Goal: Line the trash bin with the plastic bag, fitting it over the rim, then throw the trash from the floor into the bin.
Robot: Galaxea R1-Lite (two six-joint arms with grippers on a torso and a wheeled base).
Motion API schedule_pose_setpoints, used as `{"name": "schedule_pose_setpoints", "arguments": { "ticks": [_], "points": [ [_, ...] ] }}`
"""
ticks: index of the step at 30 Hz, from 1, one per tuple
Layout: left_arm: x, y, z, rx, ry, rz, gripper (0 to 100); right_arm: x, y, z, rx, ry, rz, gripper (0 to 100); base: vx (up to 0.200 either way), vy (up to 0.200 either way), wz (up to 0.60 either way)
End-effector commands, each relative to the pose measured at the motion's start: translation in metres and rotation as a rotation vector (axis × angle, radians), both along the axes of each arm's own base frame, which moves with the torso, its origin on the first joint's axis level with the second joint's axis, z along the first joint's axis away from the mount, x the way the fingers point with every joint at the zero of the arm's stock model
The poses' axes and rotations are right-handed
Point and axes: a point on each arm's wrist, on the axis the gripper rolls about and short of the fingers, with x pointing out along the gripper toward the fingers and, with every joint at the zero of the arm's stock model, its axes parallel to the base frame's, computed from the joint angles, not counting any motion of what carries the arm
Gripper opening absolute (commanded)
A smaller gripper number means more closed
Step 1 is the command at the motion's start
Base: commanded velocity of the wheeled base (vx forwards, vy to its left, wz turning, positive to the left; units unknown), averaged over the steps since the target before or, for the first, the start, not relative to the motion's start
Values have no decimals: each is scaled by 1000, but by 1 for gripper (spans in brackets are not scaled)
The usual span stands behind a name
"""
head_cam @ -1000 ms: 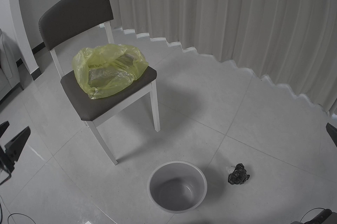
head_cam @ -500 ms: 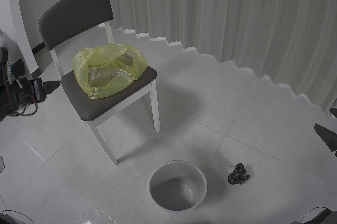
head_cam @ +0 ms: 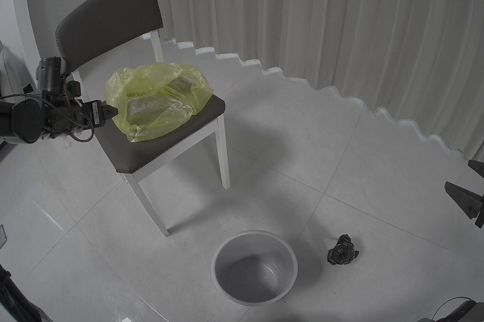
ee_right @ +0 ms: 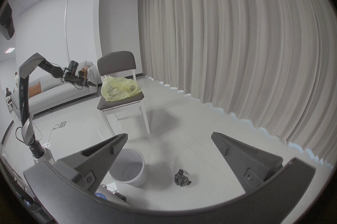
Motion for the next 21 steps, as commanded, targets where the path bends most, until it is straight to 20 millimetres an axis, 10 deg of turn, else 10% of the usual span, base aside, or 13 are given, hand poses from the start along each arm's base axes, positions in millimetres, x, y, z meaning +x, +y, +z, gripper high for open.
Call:
{"name": "schedule_pose_setpoints", "arguments": {
  "ticks": [1,21],
  "points": [
    [38,0,-24,-21,42,12,100,2,0,-2,0,13,0,100,0,0,0],
    [116,4,-56,-6,-1,46,100,10,0,-11,-5,65,6,100,0,0,0]
  ]
}}
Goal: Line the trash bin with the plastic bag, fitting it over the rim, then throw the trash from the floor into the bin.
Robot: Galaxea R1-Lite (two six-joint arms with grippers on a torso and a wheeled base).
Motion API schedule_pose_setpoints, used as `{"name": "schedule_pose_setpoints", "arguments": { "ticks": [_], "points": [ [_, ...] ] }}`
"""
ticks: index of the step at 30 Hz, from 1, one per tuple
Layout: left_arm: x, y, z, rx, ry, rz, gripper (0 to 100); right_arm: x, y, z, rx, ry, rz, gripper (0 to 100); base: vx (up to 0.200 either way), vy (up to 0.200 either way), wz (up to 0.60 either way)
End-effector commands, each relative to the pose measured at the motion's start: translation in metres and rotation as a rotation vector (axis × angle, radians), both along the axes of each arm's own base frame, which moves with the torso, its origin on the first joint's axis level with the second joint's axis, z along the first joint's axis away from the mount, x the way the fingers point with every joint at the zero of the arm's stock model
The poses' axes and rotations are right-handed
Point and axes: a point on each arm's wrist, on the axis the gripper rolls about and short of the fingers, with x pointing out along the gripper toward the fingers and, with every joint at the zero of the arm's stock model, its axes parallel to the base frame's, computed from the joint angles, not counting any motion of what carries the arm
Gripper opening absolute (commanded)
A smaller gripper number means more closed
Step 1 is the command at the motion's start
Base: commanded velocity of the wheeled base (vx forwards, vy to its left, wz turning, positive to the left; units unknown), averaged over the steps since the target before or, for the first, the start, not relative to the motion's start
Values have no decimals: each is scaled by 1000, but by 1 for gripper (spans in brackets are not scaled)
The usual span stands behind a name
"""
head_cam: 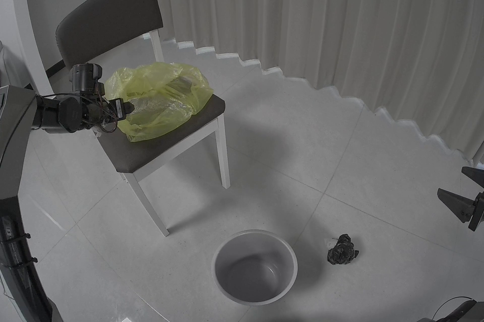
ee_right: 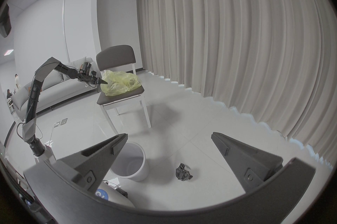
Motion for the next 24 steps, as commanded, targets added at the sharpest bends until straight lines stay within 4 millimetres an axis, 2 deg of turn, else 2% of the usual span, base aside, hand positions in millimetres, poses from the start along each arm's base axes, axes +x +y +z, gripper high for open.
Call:
{"name": "schedule_pose_setpoints", "arguments": {
  "ticks": [1,3,4,16,19,23,24],
  "points": [
    [14,0,-16,0,17,-2,100,1,0,-1,0,6,3,100,0,0,0],
    [15,-1,-16,1,8,-3,100,1,0,-1,0,6,5,100,0,0,0],
    [15,-1,-16,1,-3,-3,0,1,0,-2,0,8,5,100,0,0,0],
    [7,-4,-1,10,-47,5,0,1,0,-2,-1,9,5,100,0,0,0],
    [-25,-27,27,14,-81,-63,0,2,0,6,15,-19,6,100,0,0,0],
    [-74,-63,89,17,-204,-239,0,10,3,17,64,-50,44,100,0,0,0],
    [-79,-65,95,18,-211,-256,0,11,4,18,67,-50,54,100,0,0,0]
  ]
}}
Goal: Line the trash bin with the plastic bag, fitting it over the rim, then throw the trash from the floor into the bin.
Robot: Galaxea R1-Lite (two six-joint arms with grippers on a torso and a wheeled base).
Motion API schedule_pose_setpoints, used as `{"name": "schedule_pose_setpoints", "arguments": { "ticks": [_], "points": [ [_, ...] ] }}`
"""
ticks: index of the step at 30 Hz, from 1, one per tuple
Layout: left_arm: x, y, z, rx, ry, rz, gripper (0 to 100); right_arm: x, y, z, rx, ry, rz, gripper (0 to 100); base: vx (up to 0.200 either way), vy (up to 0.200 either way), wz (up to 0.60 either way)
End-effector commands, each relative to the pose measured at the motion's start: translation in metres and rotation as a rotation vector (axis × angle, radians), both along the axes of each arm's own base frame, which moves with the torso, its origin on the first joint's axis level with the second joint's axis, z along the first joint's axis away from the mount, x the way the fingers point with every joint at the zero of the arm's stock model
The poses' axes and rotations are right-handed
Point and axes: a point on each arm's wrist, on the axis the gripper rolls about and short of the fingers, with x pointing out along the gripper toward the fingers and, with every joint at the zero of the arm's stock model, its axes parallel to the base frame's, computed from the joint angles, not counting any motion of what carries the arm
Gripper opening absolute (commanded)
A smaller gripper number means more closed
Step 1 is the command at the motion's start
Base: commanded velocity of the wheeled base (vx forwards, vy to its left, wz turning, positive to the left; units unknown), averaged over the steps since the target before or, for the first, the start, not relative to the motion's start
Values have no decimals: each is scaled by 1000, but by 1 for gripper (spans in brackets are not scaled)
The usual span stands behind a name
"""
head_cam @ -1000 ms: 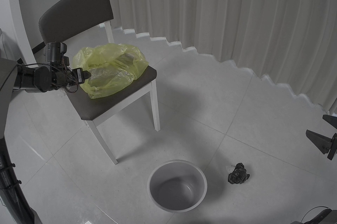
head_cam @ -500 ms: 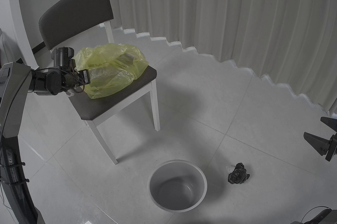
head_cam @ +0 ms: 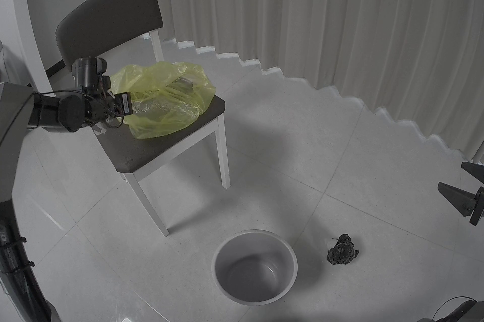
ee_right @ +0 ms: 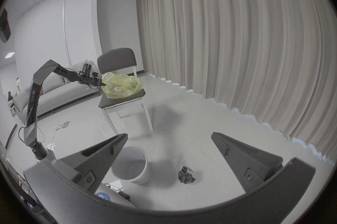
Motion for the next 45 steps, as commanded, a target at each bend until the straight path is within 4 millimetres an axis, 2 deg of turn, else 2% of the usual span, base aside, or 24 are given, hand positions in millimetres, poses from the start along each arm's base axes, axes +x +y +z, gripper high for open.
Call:
{"name": "schedule_pose_setpoints", "arguments": {
  "ticks": [1,2,4,7,8,9,11,12,15,18,22,31,35,45],
  "points": [
    [-87,-49,100,1,-169,-260,0,13,6,17,46,-41,68,100,0,0,0],
    [-96,-53,109,-1,-176,-293,0,15,7,19,46,-45,73,100,0,0,0],
    [-130,-62,143,-27,-189,-440,0,23,9,28,48,-56,88,100,0,0,0],
    [-169,-68,171,-43,-170,-618,0,34,11,38,53,-64,117,100,0,0,0],
    [-181,-70,175,-15,-149,-672,0,37,12,40,57,-62,141,100,0,0,0],
    [-183,-70,175,-9,-144,-683,0,38,12,40,57,-59,143,100,0,0,0],
    [-211,-71,174,124,-65,-837,0,49,15,41,65,-35,184,100,0,0,0],
    [-217,-71,173,150,-48,-886,0,53,15,41,66,-29,187,100,0,0,0],
    [-239,-74,175,161,-17,-1113,0,71,17,41,66,2,189,100,0,0,0],
    [-249,-86,179,144,-4,-1218,0,85,18,43,67,14,190,100,0,0,0],
    [-253,-96,178,142,13,-1272,0,99,19,47,69,20,191,100,0,0,0],
    [-248,-120,165,144,63,-1365,0,119,22,53,77,32,215,100,0,0,0],
    [-247,-131,161,144,81,-1402,0,134,24,51,75,53,215,100,0,0,0],
    [-253,-151,164,160,83,-1491,0,168,29,51,74,70,225,100,0,0,0]
  ]
}}
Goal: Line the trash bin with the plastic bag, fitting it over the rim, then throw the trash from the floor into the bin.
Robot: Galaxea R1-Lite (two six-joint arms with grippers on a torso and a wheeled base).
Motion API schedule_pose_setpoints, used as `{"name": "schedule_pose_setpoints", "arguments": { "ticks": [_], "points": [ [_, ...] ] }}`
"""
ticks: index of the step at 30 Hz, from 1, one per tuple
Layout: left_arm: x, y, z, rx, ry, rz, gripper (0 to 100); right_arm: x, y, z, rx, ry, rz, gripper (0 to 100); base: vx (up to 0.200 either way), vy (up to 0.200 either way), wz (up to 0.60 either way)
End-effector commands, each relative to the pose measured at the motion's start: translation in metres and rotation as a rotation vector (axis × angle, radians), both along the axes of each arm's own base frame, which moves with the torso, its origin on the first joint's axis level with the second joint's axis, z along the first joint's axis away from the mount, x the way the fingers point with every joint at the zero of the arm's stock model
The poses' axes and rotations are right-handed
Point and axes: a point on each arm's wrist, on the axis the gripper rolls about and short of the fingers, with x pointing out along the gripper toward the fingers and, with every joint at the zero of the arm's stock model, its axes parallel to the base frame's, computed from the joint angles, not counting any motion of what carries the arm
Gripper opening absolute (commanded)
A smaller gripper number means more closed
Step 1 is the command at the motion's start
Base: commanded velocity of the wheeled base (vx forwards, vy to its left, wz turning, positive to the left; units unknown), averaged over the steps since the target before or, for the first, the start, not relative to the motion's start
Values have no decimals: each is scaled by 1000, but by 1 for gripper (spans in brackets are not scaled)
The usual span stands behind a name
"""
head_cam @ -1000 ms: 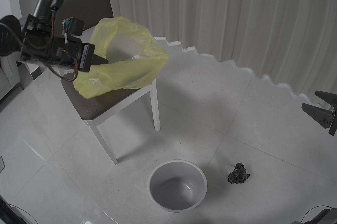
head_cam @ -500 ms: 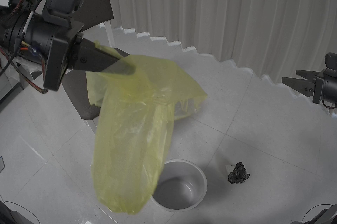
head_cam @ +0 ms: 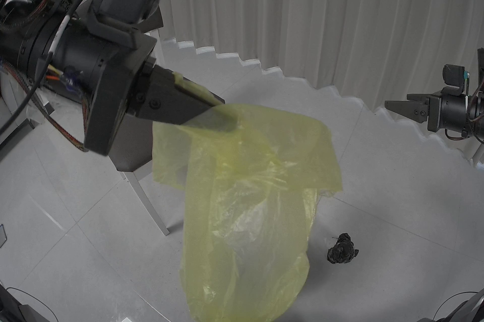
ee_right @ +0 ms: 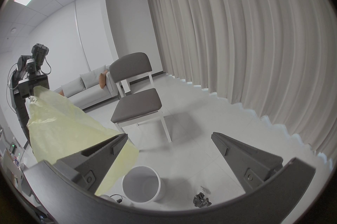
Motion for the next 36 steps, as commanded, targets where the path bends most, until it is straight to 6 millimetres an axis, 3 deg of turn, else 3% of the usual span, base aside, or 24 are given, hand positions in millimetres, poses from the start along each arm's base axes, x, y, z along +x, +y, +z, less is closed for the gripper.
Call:
{"name": "schedule_pose_setpoints", "arguments": {
  "ticks": [1,11,20,24,36],
  "points": [
    [-2,-12,1,23,10,-56,0,23,6,-8,-5,32,13,100,0,0,0],
    [-8,-9,-1,54,29,-71,0,42,28,-16,-19,69,82,100,0,0,0],
    [1,15,9,14,-40,29,0,6,24,-28,-75,178,110,100,0,0,0],
    [2,16,13,-13,-75,38,0,-5,29,-39,-100,224,145,100,0,0,0],
    [5,11,15,-35,-92,24,0,5,47,-53,-93,280,219,100,0,0,0]
  ]
}}
